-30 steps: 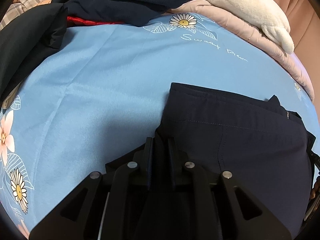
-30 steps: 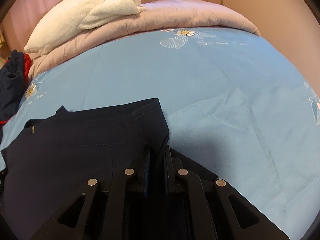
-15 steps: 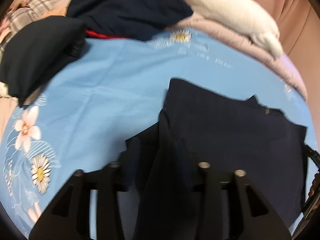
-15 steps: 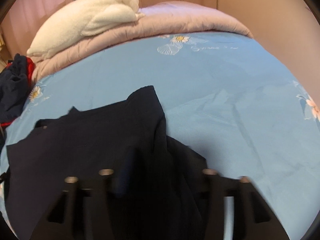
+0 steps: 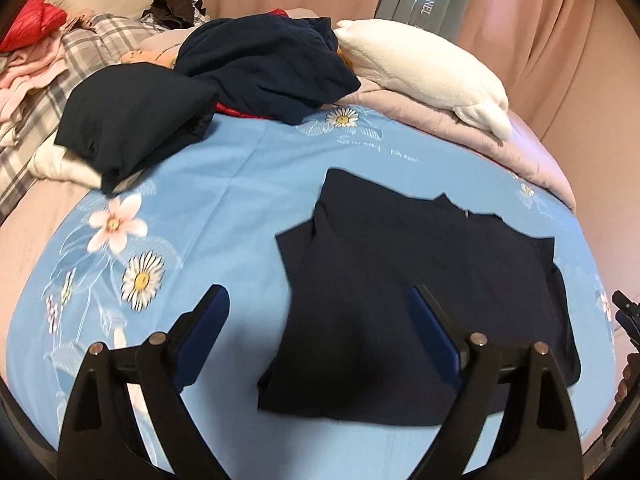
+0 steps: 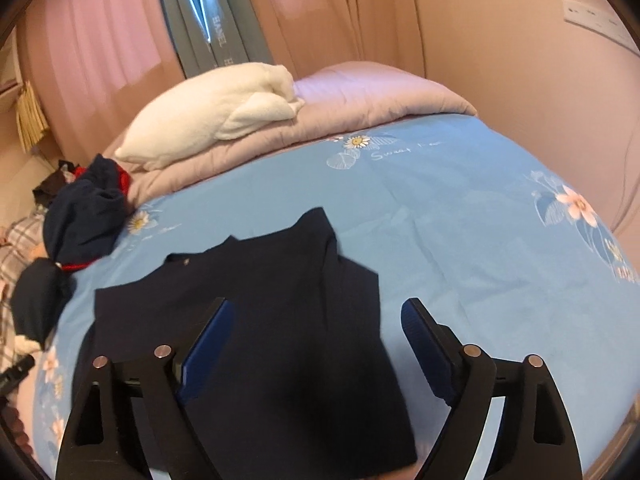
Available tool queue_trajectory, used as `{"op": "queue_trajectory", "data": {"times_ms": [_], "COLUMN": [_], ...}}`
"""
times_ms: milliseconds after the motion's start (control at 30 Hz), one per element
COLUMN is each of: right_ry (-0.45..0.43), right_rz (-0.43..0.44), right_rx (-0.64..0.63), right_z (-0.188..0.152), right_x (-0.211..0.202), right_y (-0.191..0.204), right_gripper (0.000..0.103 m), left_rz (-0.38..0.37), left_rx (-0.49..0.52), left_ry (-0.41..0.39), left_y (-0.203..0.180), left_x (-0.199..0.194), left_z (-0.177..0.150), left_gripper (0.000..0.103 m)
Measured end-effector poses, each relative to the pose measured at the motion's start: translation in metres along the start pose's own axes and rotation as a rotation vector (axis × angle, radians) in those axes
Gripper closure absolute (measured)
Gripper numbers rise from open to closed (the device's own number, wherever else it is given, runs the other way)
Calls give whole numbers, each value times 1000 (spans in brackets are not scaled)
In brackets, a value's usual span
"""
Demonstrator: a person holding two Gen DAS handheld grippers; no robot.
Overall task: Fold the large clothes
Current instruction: 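Open both grippers and move them to the folded jacket's side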
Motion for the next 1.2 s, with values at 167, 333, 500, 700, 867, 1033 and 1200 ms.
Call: {"op": "queue_trajectory", "data": {"times_ms": [167,333,500,700,867,1033,1200], "right_ry": [-9,-8,3,31,45,59,93], "right_rz": [-13,-39,-46,-49,-42,-21,18], "right_rx": [2,2,9,29,53,84,132], "right_z": [-30,-57,-77,-98,-105,-111,-120], "right_x": [-18,-31,-31,-27,-24,-12,9], "right_y": [10,18,23,23,21,21,19], "right_gripper": [17,17,17,17,17,17,17], "left_rz": [-14,-30,-11,-29,-56,-86,-85], "left_rx": [-20,-56,-86,-122,-132,-152,-182], "left_ry": [12,37,58,87,97,117,122], "left_y": [12,21,30,35,29,23,23], "left_x": [-7,-4,10,22,30,44,61], "left_z": [-29,-55,-76,-89,-92,-94,-93], "left_gripper": [12,12,12,12,12,12,12]}}
Point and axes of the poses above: each gripper's, at about its wrist camera, not at the fingertips, and x roughly the way its jaws point, y to its left, z to its top, the point moved 8 cm from there along x, roughly the way its jaws point, and after that the axes turned 12 degrees about -x, right-handed, at the moved point
